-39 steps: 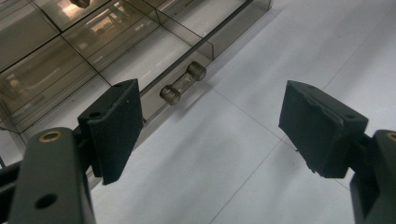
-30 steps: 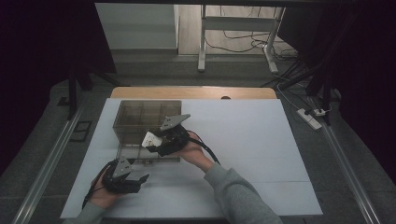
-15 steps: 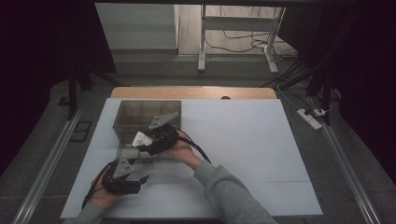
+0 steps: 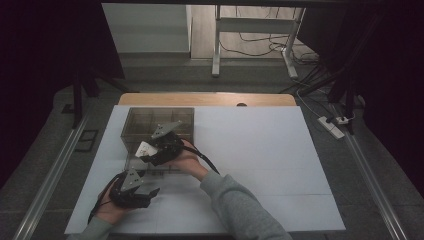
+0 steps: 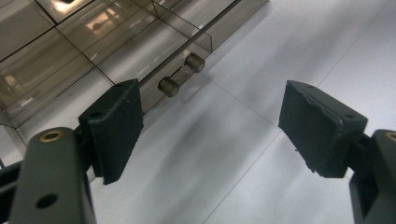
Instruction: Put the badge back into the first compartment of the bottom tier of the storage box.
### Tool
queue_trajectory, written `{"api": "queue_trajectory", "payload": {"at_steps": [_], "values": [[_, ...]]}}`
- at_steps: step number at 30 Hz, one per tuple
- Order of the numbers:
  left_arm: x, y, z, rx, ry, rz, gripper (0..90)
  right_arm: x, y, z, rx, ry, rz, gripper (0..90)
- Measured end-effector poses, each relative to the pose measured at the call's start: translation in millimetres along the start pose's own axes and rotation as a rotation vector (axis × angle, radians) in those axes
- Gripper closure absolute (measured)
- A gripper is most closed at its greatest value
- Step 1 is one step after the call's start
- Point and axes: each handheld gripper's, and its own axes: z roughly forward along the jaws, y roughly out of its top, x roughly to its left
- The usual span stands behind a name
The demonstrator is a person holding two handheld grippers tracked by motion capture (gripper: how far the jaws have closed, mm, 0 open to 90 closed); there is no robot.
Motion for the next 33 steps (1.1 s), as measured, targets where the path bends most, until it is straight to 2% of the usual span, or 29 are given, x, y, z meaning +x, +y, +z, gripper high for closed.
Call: {"api": "queue_trajectory", "payload": {"at_steps": [8, 13, 18, 25, 33], "values": [[1.6, -0.8, -0.9, -0.001, -0.001, -0.003, 22.0, 0.2, 4.8, 9.1, -0.004, -0.008, 0.007, 32.9], [2.0, -1.0, -1.0, -0.001, -0.003, -0.004, 22.0, 6.1, 10.0, 15.1, 0.009, -0.012, -0.034, 32.9], [2.3, -1.5, -1.8, -0.003, -0.004, -0.004, 22.0, 6.7, 14.3, 19.7, 0.010, -0.014, -0.041, 32.9], [2.8, -1.8, -2.4, -0.004, -0.002, -0.008, 22.0, 8.2, 17.3, 24.6, 0.013, -0.024, -0.047, 32.8], [3.0, -2.2, -2.6, -0.002, -0.001, -0.009, 22.1, 7.5, 14.7, 31.0, 0.020, -0.036, -0.032, 31.7]]}}
